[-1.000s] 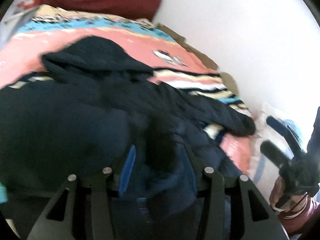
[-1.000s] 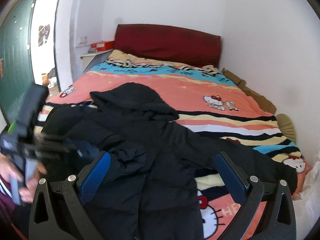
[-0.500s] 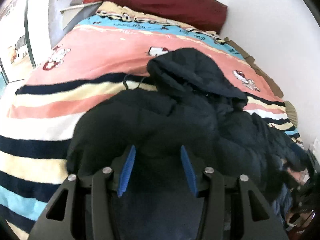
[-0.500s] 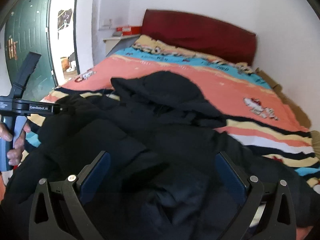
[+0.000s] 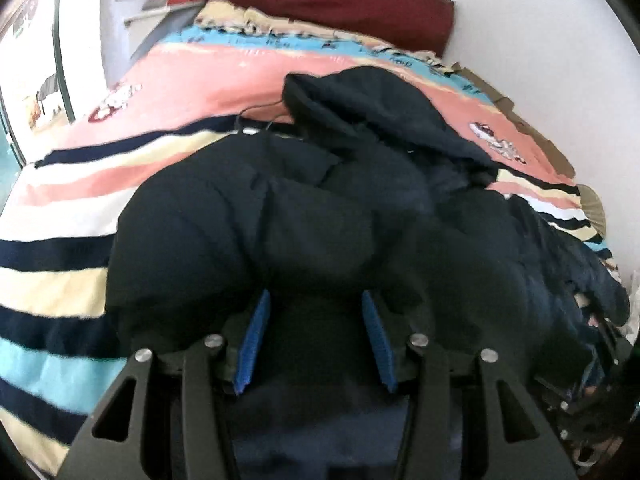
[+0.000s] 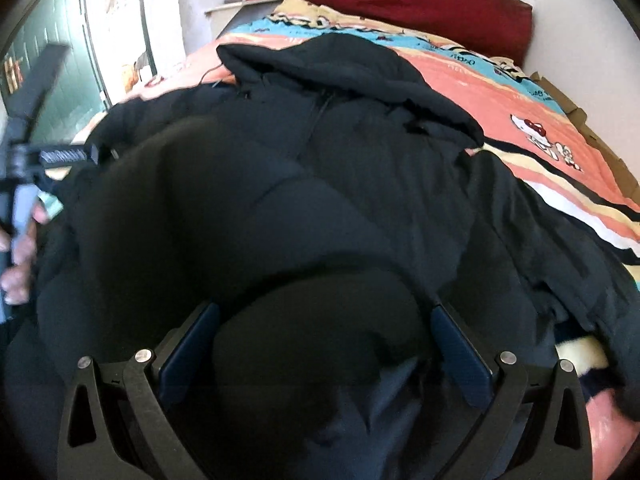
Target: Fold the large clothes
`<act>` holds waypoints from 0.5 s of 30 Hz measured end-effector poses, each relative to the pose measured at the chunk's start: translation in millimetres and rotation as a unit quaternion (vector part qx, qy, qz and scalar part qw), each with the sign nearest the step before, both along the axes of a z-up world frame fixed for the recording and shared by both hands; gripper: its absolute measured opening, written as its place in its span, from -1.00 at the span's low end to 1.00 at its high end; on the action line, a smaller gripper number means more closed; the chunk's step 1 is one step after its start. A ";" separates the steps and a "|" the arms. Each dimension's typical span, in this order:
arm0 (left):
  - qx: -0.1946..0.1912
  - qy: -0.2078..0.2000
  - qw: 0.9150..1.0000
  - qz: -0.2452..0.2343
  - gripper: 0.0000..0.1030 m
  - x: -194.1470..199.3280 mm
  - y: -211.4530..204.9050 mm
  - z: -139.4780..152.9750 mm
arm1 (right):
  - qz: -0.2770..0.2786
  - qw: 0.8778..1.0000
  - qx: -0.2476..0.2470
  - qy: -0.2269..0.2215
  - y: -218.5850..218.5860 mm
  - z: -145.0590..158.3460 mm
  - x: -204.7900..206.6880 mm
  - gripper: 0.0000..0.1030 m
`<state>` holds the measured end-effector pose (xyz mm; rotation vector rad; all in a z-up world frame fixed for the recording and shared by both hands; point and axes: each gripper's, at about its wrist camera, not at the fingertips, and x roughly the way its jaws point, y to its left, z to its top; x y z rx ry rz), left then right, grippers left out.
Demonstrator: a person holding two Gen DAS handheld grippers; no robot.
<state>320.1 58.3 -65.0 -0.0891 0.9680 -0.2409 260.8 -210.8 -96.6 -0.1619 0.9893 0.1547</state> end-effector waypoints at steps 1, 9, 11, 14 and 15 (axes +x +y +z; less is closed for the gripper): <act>0.020 0.008 1.000 -0.001 -0.10 -3.7 -4.3 -5.1 | -0.004 1.000 0.009 0.010 -4.6 -2.2 -3.7 0.98; 0.038 -0.007 0.999 0.010 -0.10 -38.9 -14.2 27.9 | -0.110 0.987 0.110 -0.032 -82.7 37.9 -51.1 0.99; 0.018 -0.013 1.000 0.009 -0.10 -49.9 -15.7 39.7 | -0.182 0.972 0.137 -0.056 -129.3 46.7 -64.2 0.99; -0.005 -0.018 1.000 0.007 -0.10 -68.7 -18.1 53.1 | -0.307 0.933 0.173 -0.077 -212.7 44.6 -81.5 0.99; -0.010 -0.018 1.000 0.007 -0.10 -74.7 -18.3 55.5 | -0.354 0.913 0.185 -0.081 -246.2 39.3 -88.1 0.99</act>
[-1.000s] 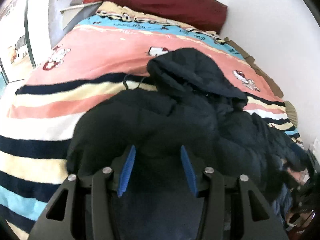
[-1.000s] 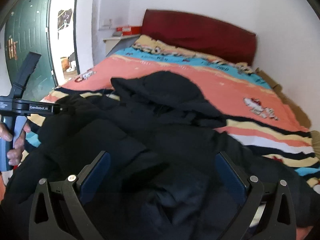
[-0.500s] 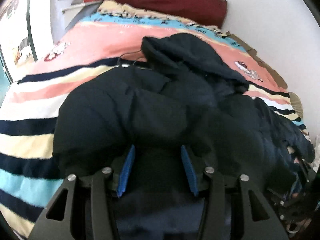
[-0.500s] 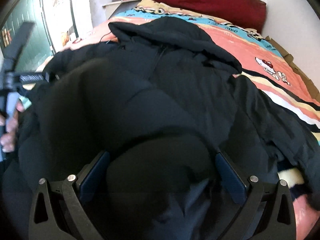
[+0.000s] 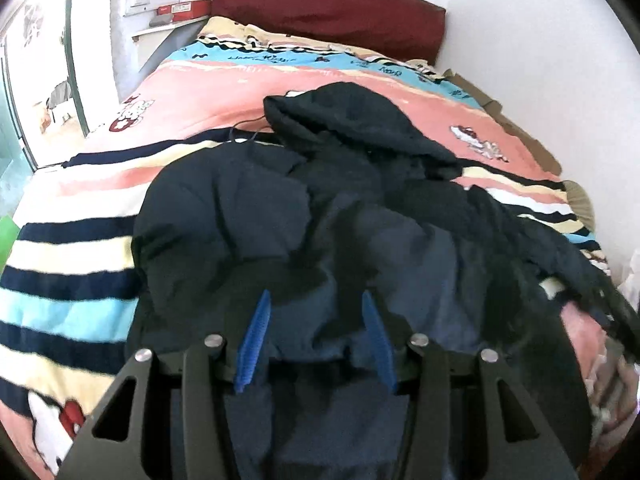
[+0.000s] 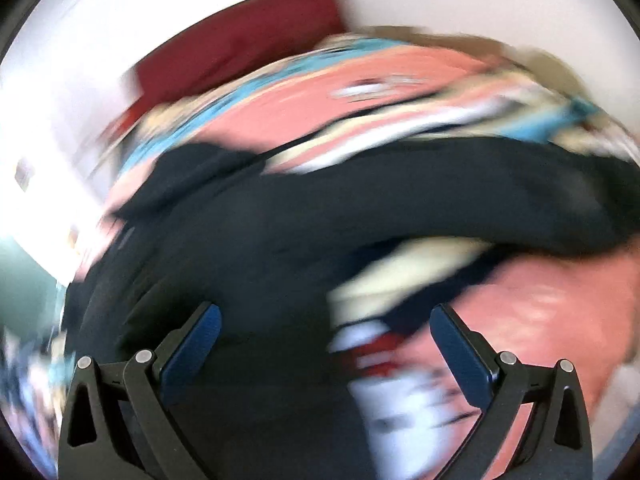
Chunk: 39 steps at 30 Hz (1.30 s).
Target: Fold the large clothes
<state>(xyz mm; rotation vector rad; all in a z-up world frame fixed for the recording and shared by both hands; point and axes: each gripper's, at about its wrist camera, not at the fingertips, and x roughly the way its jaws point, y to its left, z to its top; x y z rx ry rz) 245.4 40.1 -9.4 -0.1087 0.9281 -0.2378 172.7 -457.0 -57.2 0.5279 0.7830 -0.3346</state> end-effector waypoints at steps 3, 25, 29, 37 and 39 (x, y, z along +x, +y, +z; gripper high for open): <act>-0.020 0.003 1.000 0.010 -0.10 -12.6 5.5 1.9 | -0.084 0.996 0.019 0.011 -61.1 -15.2 -10.0 0.99; -0.012 0.037 0.998 0.043 -0.10 -29.2 25.6 -18.0 | -0.293 0.939 0.158 -0.086 -199.7 -53.1 -49.6 -0.64; -0.013 0.031 0.999 0.035 -0.10 -29.9 18.6 -14.2 | -0.270 0.948 0.138 -0.101 -192.5 -40.4 -47.1 -0.79; -0.015 0.013 0.999 0.036 -0.10 -36.6 16.6 -0.4 | -0.160 0.970 0.064 -0.170 -158.2 31.6 -24.1 -0.82; -0.020 0.005 0.999 0.036 -0.10 -39.8 17.8 5.5 | -0.120 0.974 0.038 -0.188 -138.2 57.8 -20.0 -0.82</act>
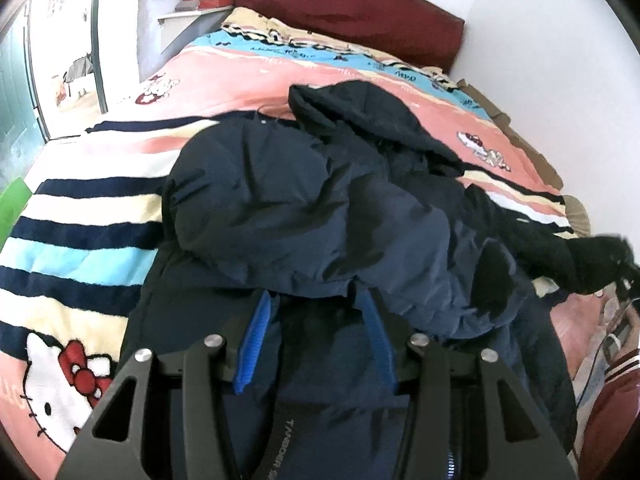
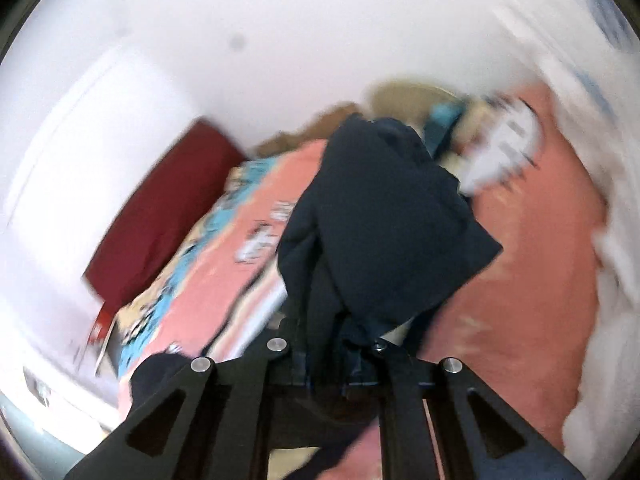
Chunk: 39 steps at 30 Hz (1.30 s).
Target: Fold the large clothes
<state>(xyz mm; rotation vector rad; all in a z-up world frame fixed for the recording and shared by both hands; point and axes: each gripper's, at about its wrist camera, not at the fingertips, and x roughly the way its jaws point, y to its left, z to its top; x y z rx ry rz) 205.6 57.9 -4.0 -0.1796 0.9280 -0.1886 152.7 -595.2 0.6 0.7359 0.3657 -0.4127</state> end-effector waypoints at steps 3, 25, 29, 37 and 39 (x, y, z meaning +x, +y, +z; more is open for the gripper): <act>-0.003 -0.010 1.000 0.000 -0.10 -4.4 2.4 6.9 | 0.060 0.997 -0.050 -0.023 37.2 38.2 8.1 -0.82; -0.011 -0.035 0.997 0.072 -0.10 -48.4 85.3 10.3 | 0.409 0.884 -0.225 0.038 359.7 37.8 45.0 -0.82; 0.003 -0.032 0.996 0.086 -0.10 -51.4 93.5 3.8 | 0.436 0.863 -0.240 0.085 400.1 1.5 52.2 -0.82; 0.008 -0.013 0.995 0.098 -0.10 -55.1 101.3 -15.8 | 0.470 0.819 -0.287 0.161 443.2 -61.5 56.0 -0.81; 0.011 -0.011 0.995 0.096 -0.10 -55.5 99.9 -18.0 | 0.474 0.812 -0.297 0.166 444.6 -65.9 51.0 -0.81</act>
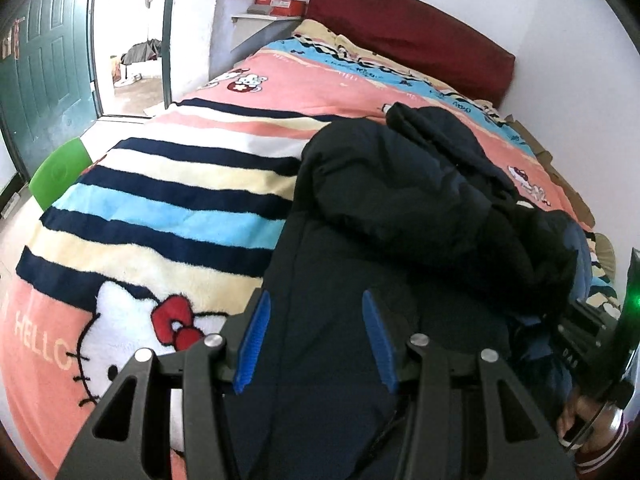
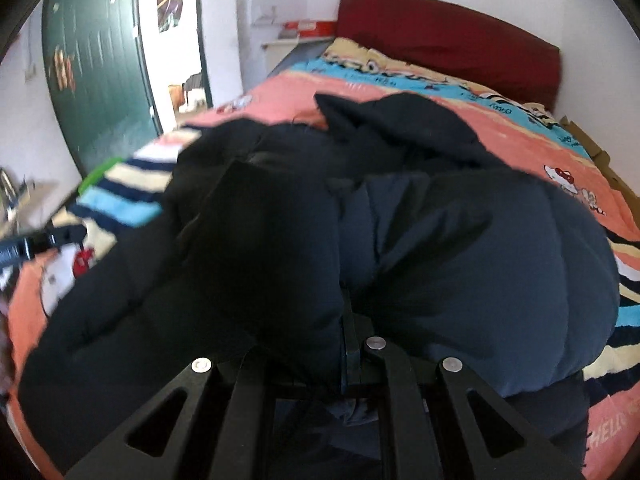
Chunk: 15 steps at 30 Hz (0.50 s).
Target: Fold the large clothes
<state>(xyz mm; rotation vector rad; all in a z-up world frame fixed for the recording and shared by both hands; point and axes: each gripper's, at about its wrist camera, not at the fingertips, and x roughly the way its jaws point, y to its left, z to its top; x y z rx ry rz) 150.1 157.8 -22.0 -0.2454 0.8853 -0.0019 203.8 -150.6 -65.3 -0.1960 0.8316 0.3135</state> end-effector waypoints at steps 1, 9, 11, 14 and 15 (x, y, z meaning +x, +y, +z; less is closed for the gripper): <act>0.001 0.000 1.000 0.000 -0.10 -0.4 -0.6 -0.2 | 0.003 1.000 -0.003 -0.001 0.0 0.5 -2.8 -0.81; 0.008 0.001 1.000 -0.009 -0.10 -1.0 -15.3 5.5 | 0.020 1.000 -0.002 0.000 1.0 -2.6 -12.3 -0.73; 0.015 0.002 1.000 -0.013 -0.10 -2.6 -19.8 8.4 | 0.030 1.000 0.001 0.009 3.2 -1.9 -8.8 -0.48; 0.022 0.001 1.000 -0.018 -0.10 -4.3 -26.5 14.1 | 0.053 0.999 -0.001 0.009 9.0 1.4 -14.8 0.09; 0.024 0.000 1.000 -0.018 -0.10 -4.6 -29.3 16.5 | 0.063 0.998 0.007 0.010 9.9 2.9 -18.4 0.68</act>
